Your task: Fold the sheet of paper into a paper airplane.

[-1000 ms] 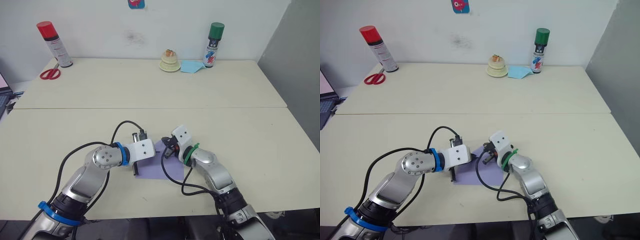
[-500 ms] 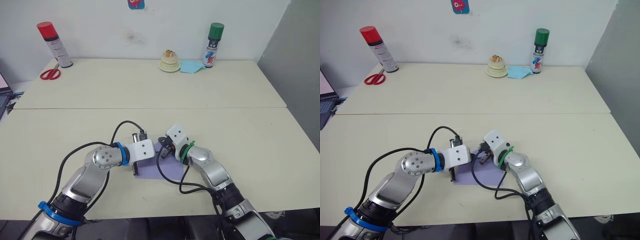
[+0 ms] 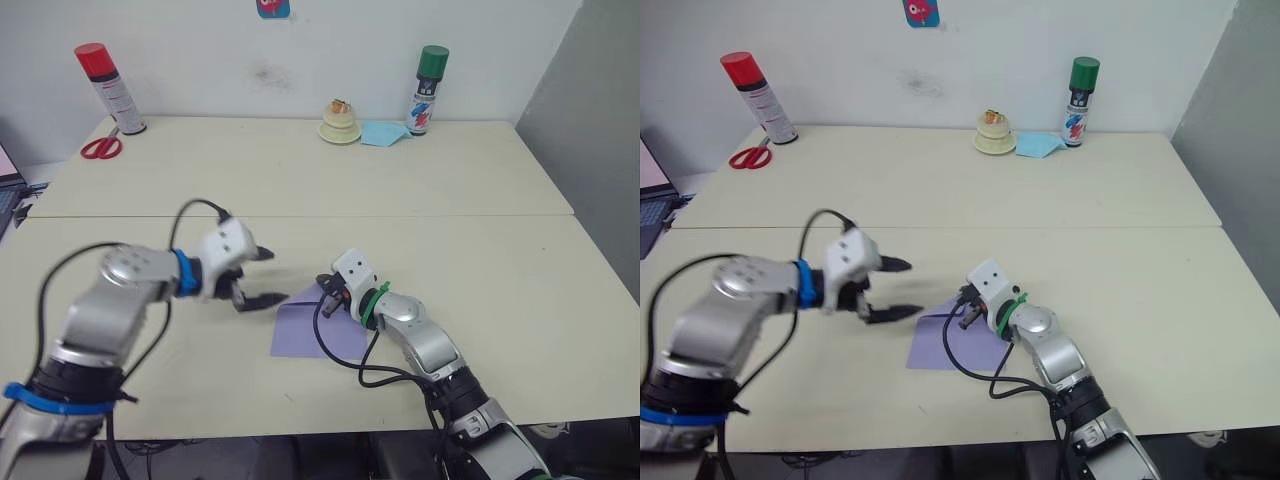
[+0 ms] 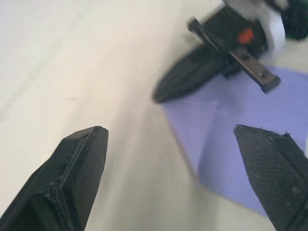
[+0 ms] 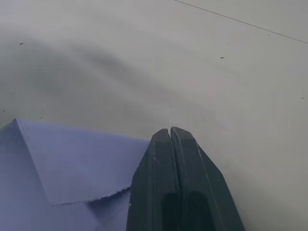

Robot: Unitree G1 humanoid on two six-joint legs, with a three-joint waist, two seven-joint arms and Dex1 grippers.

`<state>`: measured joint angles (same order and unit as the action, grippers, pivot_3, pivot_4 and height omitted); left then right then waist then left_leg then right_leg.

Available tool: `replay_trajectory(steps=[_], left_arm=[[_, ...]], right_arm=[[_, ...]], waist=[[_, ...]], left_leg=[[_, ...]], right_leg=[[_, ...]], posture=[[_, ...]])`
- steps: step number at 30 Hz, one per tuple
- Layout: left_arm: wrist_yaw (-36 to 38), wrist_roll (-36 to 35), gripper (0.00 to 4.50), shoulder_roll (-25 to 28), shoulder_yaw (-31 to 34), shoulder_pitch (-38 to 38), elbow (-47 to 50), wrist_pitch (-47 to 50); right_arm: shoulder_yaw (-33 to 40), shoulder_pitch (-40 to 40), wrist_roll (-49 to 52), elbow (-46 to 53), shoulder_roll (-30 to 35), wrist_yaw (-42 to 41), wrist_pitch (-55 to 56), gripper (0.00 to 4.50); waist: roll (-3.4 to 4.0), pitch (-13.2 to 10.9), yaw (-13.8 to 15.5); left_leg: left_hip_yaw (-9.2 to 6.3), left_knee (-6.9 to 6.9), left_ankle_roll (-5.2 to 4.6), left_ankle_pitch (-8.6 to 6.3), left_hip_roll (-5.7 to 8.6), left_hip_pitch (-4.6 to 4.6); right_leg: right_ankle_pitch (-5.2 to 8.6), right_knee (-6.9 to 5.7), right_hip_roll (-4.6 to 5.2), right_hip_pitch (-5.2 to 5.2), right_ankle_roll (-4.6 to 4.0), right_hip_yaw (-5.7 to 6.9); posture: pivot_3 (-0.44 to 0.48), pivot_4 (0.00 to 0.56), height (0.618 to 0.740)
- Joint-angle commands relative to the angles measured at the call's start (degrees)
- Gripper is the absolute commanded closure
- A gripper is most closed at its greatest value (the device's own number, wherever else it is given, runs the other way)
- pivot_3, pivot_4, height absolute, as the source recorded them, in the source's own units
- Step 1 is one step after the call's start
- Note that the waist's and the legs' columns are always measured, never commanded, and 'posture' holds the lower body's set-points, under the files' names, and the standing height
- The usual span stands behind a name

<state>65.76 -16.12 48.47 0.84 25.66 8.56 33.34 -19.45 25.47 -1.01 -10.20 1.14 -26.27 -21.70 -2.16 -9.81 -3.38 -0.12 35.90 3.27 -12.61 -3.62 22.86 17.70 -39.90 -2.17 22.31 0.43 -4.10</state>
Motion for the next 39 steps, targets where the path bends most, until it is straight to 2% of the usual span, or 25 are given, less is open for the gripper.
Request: replay_trajectory(steps=[1, 5, 9, 16, 20, 32, 39], left_arm=[[-1.2, -0.6, 0.1, -1.9, 0.7, 2.1, -6.4, -3.1], [-3.0, 1.7, 0.99, -5.2, -1.7, 1.7, -9.5, -8.9], [-5.6, 3.2, 2.31, -10.5, -4.9, 1.7, -10.5, -12.5], [-5.9, 6.6, 4.47, -13.1, -10.5, 0.2, -11.8, -15.8], [-5.5, 10.1, 4.47, -12.5, -13.8, -1.1, -13.8, -18.2], [-5.6, 11.9, 4.47, -14.3, -15.3, -1.6, -16.3, -20.6], [-5.8, 13.0, 4.47, -14.0, -15.8, -3.1, -16.8, -21.7]], right_arm=[[-1.1, -1.4, -0.3, -0.8, 0.4, -0.8, -1.4, 4.5], [-1.3, -1.8, -0.3, -0.1, 0.7, -1.1, -1.7, 4.5], [-1.4, -2.5, -0.3, 1.1, 1.1, -1.4, -2.3, 4.5], [-1.4, -2.9, -0.4, 2.0, 1.6, -1.7, -3.1, 4.5], [-1.4, -2.8, -0.4, 2.2, 1.7, -1.7, -3.5, 4.5], [-1.5, -2.9, -0.3, 2.7, 1.7, -1.7, -4.1, 4.5], [0.5, -2.1, 1.9, 1.3, -2.3, -0.5, -2.0, 4.5]], waist=[[0.0, 0.0, 0.0], [-0.02, 0.0, 0.1], [-0.02, 0.0, 0.2], [-0.02, 0.0, 0.1], [-0.02, 0.0, 0.1], [-0.02, 0.0, 0.1], [-0.01, 0.0, 0.1]], left_leg=[[0.03, 0.0, 0.0, 0.0, 0.01, 0.0], [0.04, 0.02, 0.0, 0.0, 0.01, 0.03], [-0.03, 0.01, 0.0, 0.0, -0.02, 0.08], [-0.05, 0.0, 0.0, 0.0, -0.04, 0.05], [-0.05, 0.0, 0.0, 0.0, -0.01, 0.05], [-0.05, 0.02, 0.0, 0.0, 0.0, 0.03], [-0.05, 0.01, 0.0, 0.0, -0.02, 0.02]], right_leg=[[0.0, 0.0, 0.0, 0.0, 0.0, -0.01], [0.0, 0.0, 0.02, 0.01, 0.01, -0.04], [0.0, 0.0, 0.06, 0.02, 0.0, -0.06], [0.0, -0.02, 0.05, 0.01, 0.0, -0.07], [0.0, -0.02, 0.05, 0.01, 0.0, -0.08], [0.0, -0.02, 0.05, -0.02, 0.0, -0.06], [0.0, -0.03, 0.05, -0.02, 0.0, -0.07]], posture=[[0.0, 0.15, 0.737], [0.0, 0.15, 0.737], [0.0, 0.15, 0.737], [0.0, 0.15, 0.737], [0.0, 0.15, 0.737], [0.0, 0.15, 0.737], [0.0, 0.15, 0.737]])
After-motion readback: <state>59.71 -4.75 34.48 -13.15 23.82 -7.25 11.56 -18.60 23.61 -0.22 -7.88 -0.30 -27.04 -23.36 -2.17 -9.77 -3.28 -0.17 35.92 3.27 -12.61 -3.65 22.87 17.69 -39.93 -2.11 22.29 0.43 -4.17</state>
